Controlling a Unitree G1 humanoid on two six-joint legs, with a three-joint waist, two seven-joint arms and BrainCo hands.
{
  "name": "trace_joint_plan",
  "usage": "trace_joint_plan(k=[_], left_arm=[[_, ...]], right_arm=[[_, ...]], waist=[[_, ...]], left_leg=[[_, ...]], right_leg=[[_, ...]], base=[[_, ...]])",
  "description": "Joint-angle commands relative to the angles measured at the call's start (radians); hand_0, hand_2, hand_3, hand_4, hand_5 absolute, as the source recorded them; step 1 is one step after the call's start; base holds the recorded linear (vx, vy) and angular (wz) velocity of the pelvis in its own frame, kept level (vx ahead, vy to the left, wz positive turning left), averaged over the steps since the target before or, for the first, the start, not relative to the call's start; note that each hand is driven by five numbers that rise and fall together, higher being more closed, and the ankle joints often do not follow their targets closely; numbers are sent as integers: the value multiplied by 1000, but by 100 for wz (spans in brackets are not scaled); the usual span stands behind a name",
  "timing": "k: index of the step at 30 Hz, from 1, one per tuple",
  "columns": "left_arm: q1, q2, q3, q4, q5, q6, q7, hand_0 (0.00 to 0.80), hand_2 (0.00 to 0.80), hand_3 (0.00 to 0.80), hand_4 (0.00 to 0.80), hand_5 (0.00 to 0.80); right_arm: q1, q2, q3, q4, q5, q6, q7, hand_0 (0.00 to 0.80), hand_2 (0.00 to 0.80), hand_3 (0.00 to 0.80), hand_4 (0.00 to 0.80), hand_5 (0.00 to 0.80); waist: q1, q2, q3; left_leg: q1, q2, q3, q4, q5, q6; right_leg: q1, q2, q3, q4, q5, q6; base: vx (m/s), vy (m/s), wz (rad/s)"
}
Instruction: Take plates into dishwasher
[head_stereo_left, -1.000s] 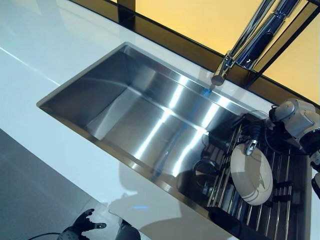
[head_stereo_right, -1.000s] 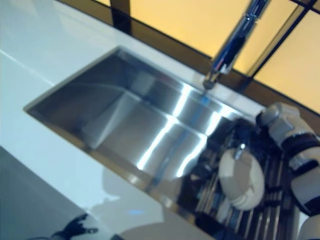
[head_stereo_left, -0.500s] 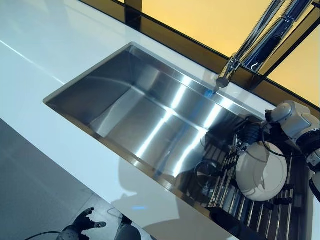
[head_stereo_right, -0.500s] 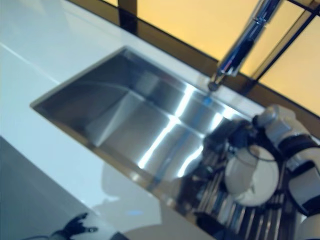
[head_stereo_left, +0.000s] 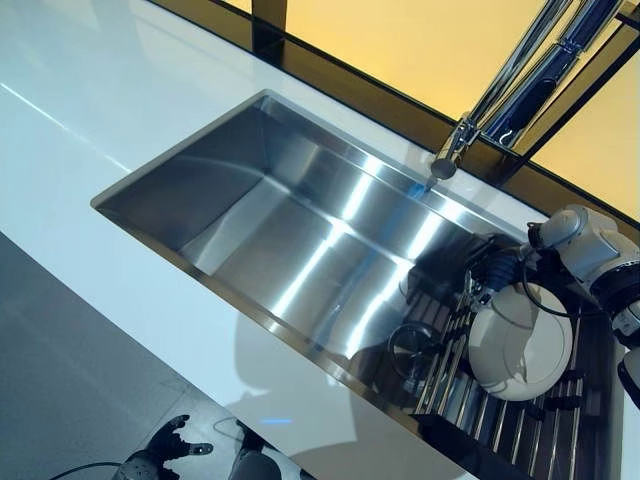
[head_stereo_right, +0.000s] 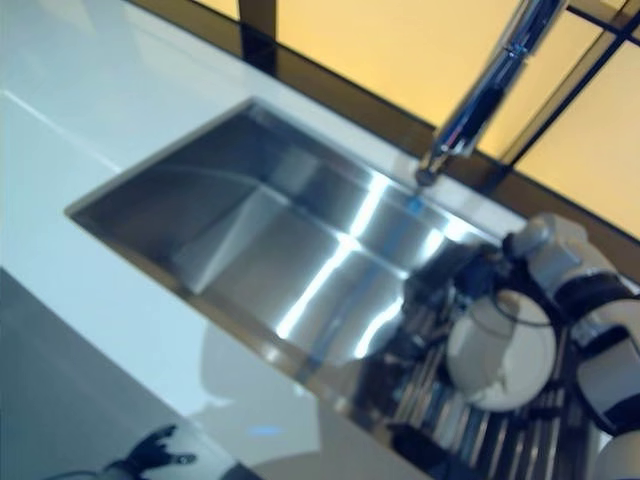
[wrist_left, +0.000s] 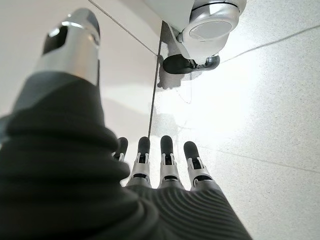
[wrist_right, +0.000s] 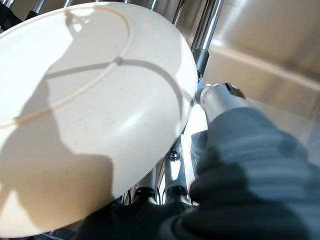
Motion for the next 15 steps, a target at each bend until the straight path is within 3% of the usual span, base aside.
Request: trace_joint_plan(k=[1, 8, 15], left_arm=[[37, 24, 5, -17, 23, -12, -1, 0, 0, 0, 0, 0], [47, 21, 12, -3, 26, -17, -4, 0, 0, 0, 0, 0], [66, 14, 34, 16, 26, -16, 2, 0, 0, 0, 0, 0]], right_arm=[[38, -16, 22, -60, 39, 1, 3, 800, 800, 800, 800, 800], [56, -32, -4, -87, 72, -3, -23, 800, 800, 800, 800, 800], [123, -82, -61, -187, 62, 11, -43, 800, 800, 800, 800, 800]], waist=[[-1, -27, -69], [-14, -32, -86], [-53, -41, -110]], left_leg=[[-35, -15, -6, -3, 13, 26], [-17, -16, 0, -15, 9, 29], [12, -20, 23, -33, -3, 38]], right_leg=[[-35, -24, 5, 44, 46, 44], [-30, -28, 18, 42, 51, 53], [-30, -35, 49, 38, 66, 72]], base=[[-7, 41, -4], [-2, 44, -5], [-13, 64, -5]])
